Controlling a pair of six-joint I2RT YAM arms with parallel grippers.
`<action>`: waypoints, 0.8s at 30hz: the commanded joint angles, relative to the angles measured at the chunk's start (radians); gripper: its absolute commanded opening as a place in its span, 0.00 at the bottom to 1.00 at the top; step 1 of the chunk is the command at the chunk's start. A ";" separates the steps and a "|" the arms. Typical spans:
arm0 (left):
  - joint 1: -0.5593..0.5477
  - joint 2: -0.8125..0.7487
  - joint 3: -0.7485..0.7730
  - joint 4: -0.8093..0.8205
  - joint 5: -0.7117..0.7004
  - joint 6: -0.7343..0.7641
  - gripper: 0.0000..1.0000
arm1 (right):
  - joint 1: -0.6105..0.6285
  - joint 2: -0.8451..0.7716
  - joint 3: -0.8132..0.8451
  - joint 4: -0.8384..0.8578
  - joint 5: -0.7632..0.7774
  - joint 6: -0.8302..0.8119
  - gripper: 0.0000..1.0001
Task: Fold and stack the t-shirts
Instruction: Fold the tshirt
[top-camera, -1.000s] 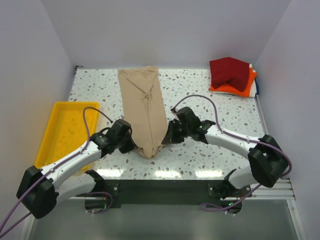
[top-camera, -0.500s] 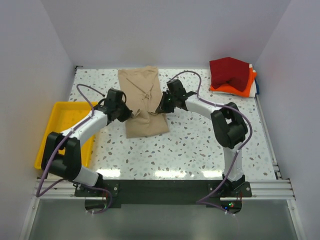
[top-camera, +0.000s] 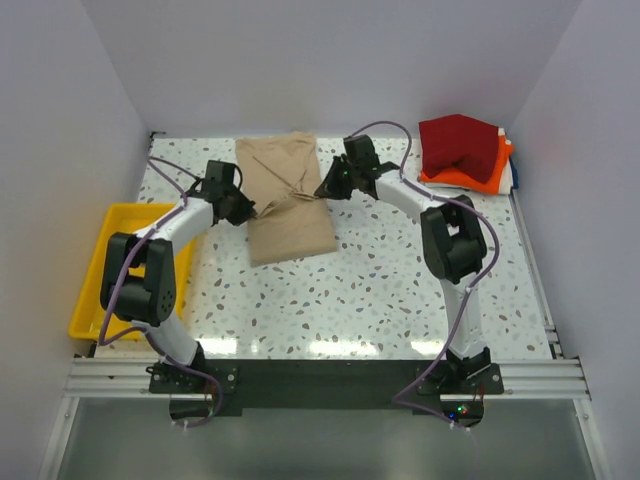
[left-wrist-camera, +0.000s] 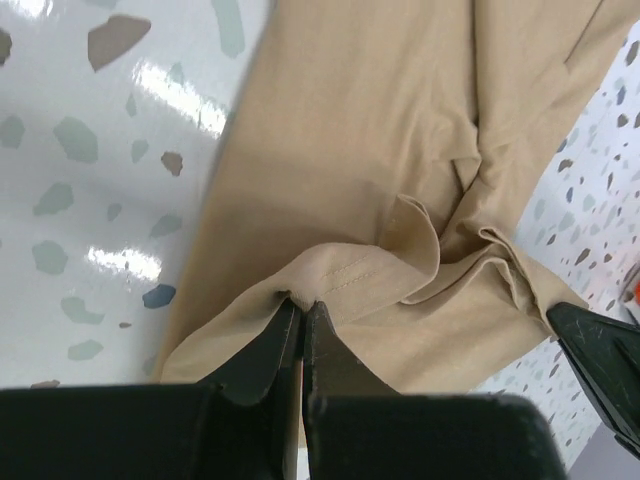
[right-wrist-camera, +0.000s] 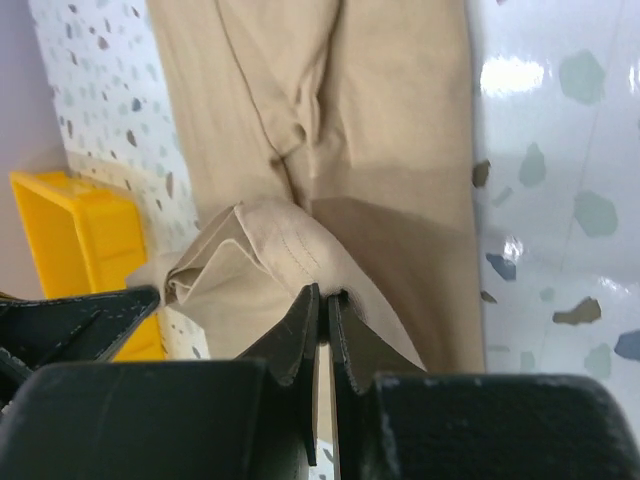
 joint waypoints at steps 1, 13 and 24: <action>0.026 0.021 0.083 0.028 0.002 0.029 0.00 | -0.012 0.030 0.088 0.011 -0.028 0.012 0.00; 0.103 0.184 0.206 0.117 0.144 0.115 0.42 | -0.062 0.166 0.302 -0.069 -0.050 -0.025 0.40; 0.092 0.017 0.097 0.151 0.169 0.118 0.45 | -0.060 -0.050 0.117 -0.086 -0.042 -0.128 0.62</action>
